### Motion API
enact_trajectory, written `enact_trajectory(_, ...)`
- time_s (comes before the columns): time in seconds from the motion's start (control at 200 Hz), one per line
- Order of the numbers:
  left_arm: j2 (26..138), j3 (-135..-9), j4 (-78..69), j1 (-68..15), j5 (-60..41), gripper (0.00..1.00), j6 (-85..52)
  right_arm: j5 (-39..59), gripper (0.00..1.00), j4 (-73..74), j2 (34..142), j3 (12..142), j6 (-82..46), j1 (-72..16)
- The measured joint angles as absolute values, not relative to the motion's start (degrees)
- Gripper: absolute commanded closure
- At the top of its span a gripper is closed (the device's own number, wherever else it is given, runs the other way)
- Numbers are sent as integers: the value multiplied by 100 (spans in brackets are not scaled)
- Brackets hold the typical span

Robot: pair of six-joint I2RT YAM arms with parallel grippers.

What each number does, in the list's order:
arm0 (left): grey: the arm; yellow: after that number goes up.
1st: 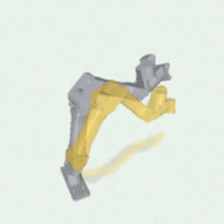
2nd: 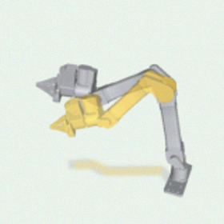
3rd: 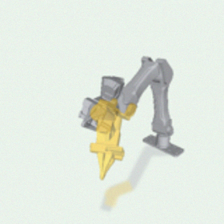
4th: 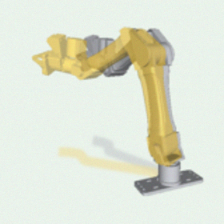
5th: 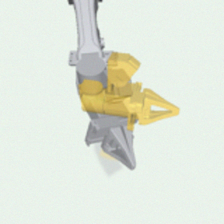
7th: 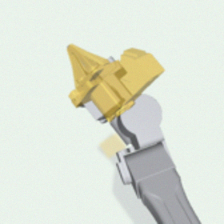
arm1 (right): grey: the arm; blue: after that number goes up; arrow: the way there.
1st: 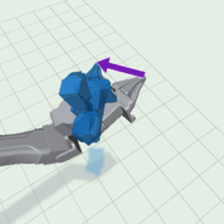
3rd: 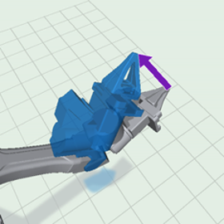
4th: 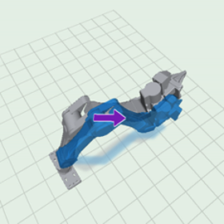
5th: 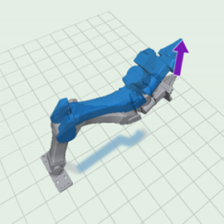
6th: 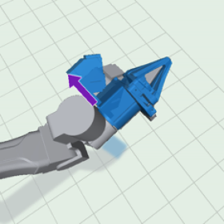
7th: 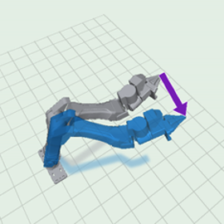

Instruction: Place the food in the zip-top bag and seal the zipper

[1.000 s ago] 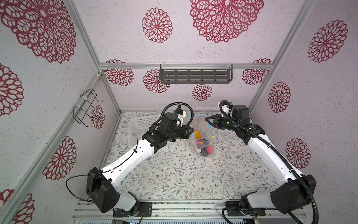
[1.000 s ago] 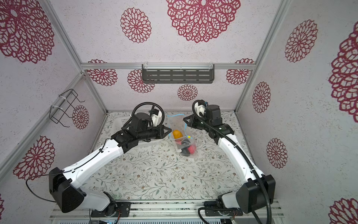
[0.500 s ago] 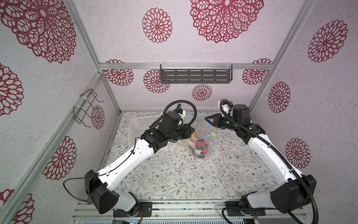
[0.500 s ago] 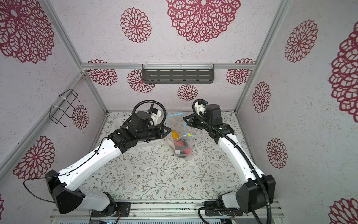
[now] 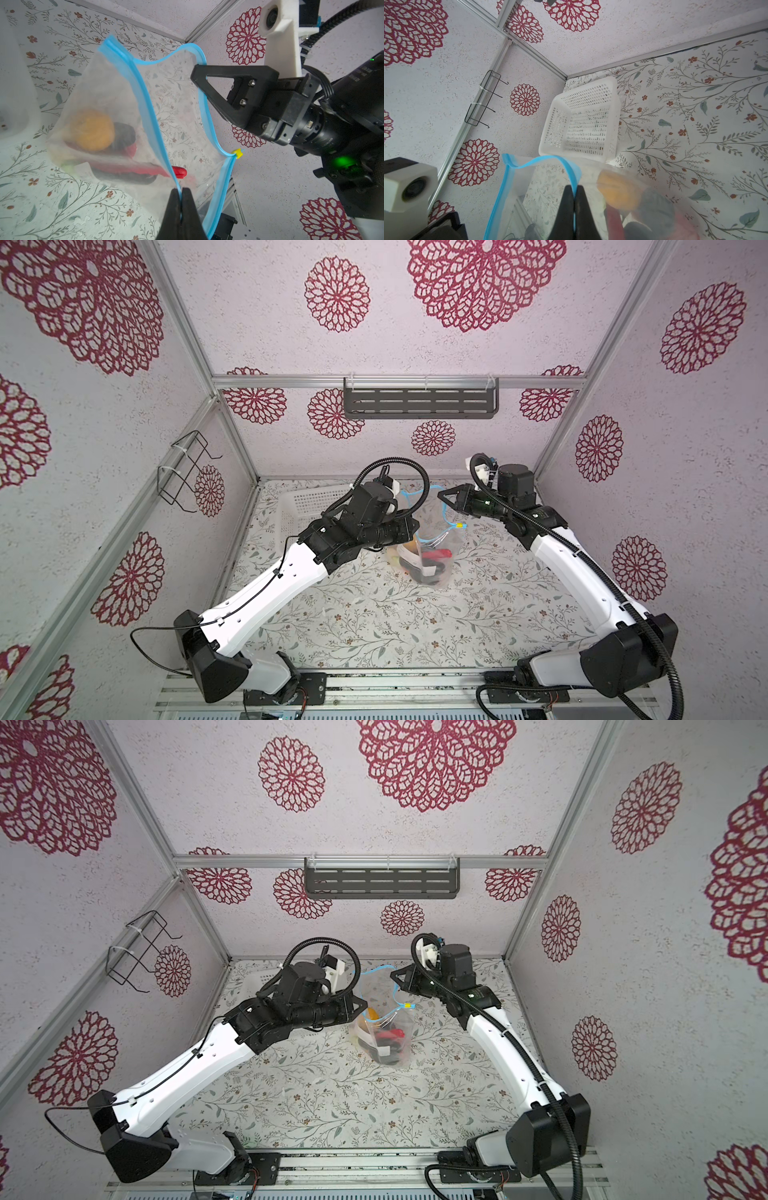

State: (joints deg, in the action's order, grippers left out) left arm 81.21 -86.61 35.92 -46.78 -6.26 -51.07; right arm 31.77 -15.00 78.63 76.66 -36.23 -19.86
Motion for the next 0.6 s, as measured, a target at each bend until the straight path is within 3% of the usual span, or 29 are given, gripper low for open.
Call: enact_trajectory(0.6,7306,-8239,4023,-4912,128,100,-5513,3183,100,-1214,8272,7865,-3852,-2823)
